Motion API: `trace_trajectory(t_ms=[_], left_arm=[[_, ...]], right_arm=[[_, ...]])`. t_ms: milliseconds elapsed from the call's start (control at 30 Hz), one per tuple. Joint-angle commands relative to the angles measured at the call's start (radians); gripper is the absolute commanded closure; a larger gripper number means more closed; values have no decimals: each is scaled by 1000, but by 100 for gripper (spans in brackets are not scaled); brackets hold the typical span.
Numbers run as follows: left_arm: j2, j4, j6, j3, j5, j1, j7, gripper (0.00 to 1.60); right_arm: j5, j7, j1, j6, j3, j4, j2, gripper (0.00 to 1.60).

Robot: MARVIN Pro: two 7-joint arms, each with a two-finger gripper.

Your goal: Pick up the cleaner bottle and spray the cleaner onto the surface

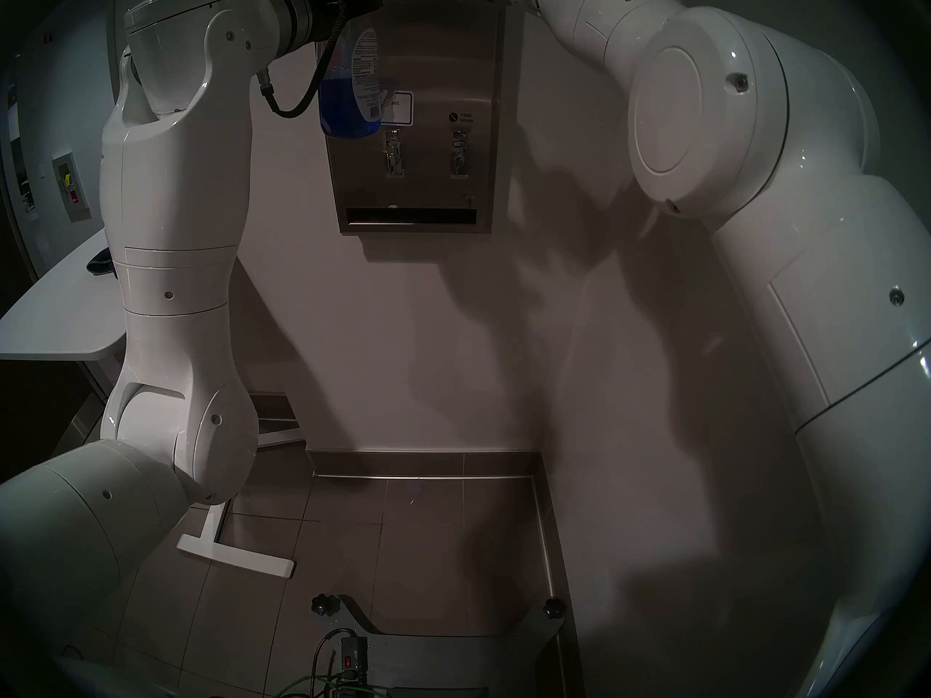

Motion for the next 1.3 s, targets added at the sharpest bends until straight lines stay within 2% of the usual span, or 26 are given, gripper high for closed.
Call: trace_trajectory(t_ms=[0, 500, 533, 567, 600, 633, 1033, 1067, 1100, 1133, 1267], left_arm=[[0, -34, -5, -1, 0, -60, -1, 160], [0, -35, -5, -1, -1, -60, 0, 160], [0, -35, -5, -1, -1, -60, 0, 160], [0, -35, -5, -1, -1, -60, 0, 160], [0, -35, -5, -1, -1, -60, 0, 160], [0, -34, -5, -1, -1, -60, 0, 160], [-1, -33, -5, -1, -1, -61, 4, 160], [-1, -33, -5, -1, -1, -61, 4, 160], [-1, -33, -5, -1, -1, -61, 4, 160], [-1, -33, -5, -1, -1, -61, 4, 160], [-1, -34, -5, -1, -2, -61, 4, 160]], right_arm=[[7, -15, 49, 2, 7, -33, -15, 0], [4, -30, 50, 11, 5, -38, -25, 0], [3, -31, 50, 11, 5, -38, -25, 16], [3, -32, 50, 11, 4, -38, -25, 93], [3, -33, 49, 11, 4, -38, -25, 93], [3, -33, 49, 11, 4, -38, -25, 160], [1, -29, 49, 10, 4, -37, -21, 160], [1, -29, 49, 10, 4, -37, -21, 84], [1, -30, 49, 10, 3, -37, -21, 28], [1, -31, 50, 10, 3, -37, -20, 0], [0, -38, 50, 8, 3, -37, -20, 0]])
